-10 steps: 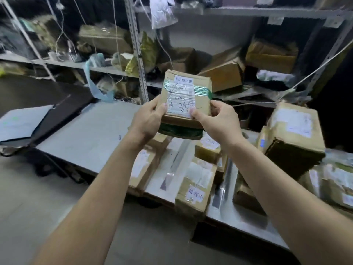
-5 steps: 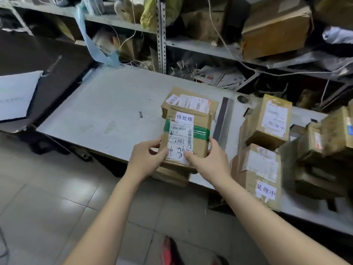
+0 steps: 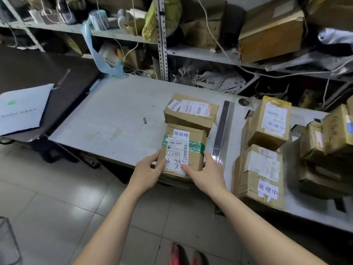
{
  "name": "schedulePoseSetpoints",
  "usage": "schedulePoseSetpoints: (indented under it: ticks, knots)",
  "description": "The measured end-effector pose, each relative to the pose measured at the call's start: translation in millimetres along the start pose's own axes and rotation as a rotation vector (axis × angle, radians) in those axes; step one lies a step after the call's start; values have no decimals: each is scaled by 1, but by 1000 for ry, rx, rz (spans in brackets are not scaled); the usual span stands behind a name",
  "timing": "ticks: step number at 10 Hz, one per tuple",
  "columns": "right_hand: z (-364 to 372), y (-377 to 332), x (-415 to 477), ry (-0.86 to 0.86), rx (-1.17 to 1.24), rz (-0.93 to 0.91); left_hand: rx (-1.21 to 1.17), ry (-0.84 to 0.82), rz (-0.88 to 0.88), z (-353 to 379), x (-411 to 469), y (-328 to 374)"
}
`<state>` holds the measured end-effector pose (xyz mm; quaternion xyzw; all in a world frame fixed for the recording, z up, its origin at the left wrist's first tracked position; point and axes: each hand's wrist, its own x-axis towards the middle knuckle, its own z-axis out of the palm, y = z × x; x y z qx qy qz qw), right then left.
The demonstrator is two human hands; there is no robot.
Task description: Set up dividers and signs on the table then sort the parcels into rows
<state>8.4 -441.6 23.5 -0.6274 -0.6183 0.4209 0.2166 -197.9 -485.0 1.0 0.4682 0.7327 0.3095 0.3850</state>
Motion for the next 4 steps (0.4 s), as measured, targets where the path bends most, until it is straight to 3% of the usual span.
schedulePoseSetpoints:
  ticks: [2,4]
  knots:
    - [-20,4,-6,-69,-29,-13,224,15,-57,-7,-21,6]
    - [-48,-6,-22,-56,-413,-91,798,73,121,-25,-36,41]
